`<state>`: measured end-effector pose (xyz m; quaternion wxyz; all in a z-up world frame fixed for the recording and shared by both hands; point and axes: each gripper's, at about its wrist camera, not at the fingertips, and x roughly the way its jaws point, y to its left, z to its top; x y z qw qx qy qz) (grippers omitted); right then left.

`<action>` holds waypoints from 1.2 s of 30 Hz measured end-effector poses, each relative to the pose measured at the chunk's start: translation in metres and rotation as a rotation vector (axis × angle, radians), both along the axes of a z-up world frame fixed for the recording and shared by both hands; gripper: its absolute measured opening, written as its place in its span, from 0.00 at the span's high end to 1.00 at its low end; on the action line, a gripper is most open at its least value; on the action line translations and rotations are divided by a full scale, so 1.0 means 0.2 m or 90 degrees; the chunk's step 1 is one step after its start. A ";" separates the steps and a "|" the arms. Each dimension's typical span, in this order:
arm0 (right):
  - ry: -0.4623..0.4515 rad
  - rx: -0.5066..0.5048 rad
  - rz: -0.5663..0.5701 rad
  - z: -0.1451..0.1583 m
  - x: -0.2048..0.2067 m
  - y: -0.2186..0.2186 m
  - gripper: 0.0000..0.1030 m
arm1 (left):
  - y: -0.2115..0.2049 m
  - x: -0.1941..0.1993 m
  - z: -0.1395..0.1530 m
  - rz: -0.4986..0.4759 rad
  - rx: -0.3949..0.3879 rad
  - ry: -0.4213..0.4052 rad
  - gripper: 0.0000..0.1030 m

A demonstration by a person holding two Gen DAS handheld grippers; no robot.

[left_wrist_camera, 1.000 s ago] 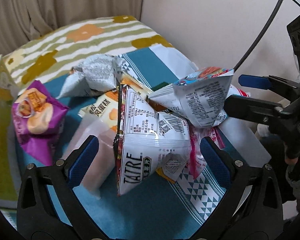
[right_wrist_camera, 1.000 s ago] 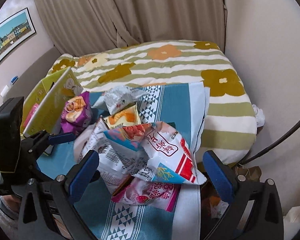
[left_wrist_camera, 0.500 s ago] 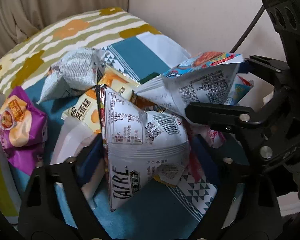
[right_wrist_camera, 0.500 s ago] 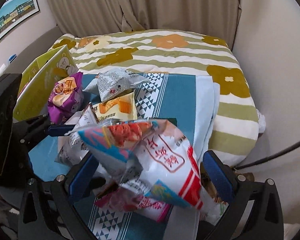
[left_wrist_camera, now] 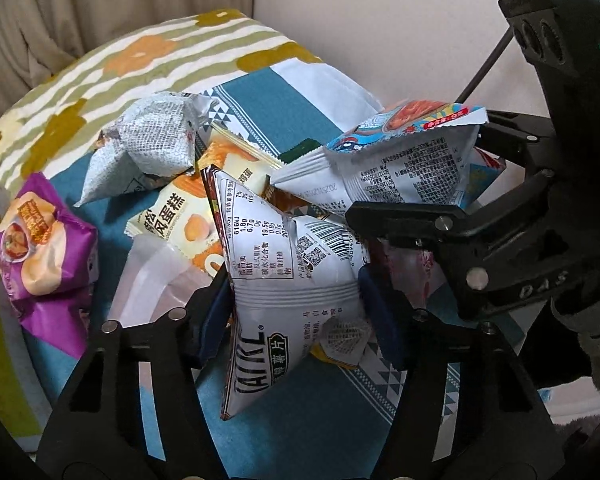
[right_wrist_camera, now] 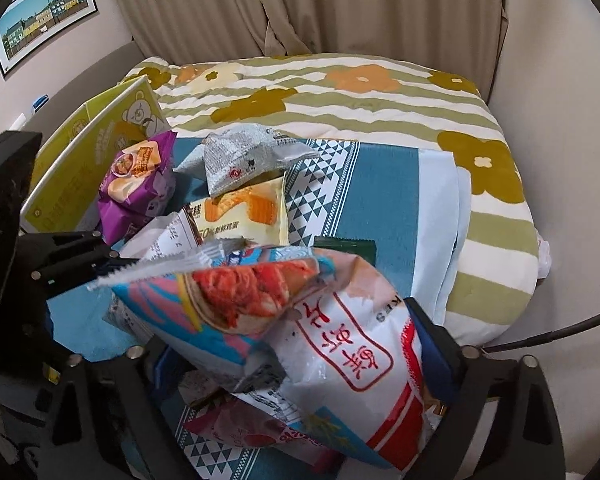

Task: Organize snacks
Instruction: 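Grasp the white TATRE bag with the left tool while the right tool grasps a red-printed bag, then carry both held bags over the cardboard box and open both tools to drop them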

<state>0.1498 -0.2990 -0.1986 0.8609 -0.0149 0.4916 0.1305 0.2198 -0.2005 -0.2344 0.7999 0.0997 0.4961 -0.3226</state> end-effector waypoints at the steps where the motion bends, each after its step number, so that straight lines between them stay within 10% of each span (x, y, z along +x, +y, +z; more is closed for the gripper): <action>1: 0.000 0.004 0.000 0.00 0.00 0.00 0.17 | 0.00 0.00 0.00 0.000 0.001 -0.001 0.44; 6: 0.004 0.010 -0.003 0.01 -0.01 -0.02 0.34 | 0.02 -0.02 0.02 0.007 0.001 0.000 0.45; 36: -0.151 0.059 -0.004 0.71 -0.13 0.23 0.35 | 0.59 -0.28 0.80 0.233 -0.018 -0.166 0.45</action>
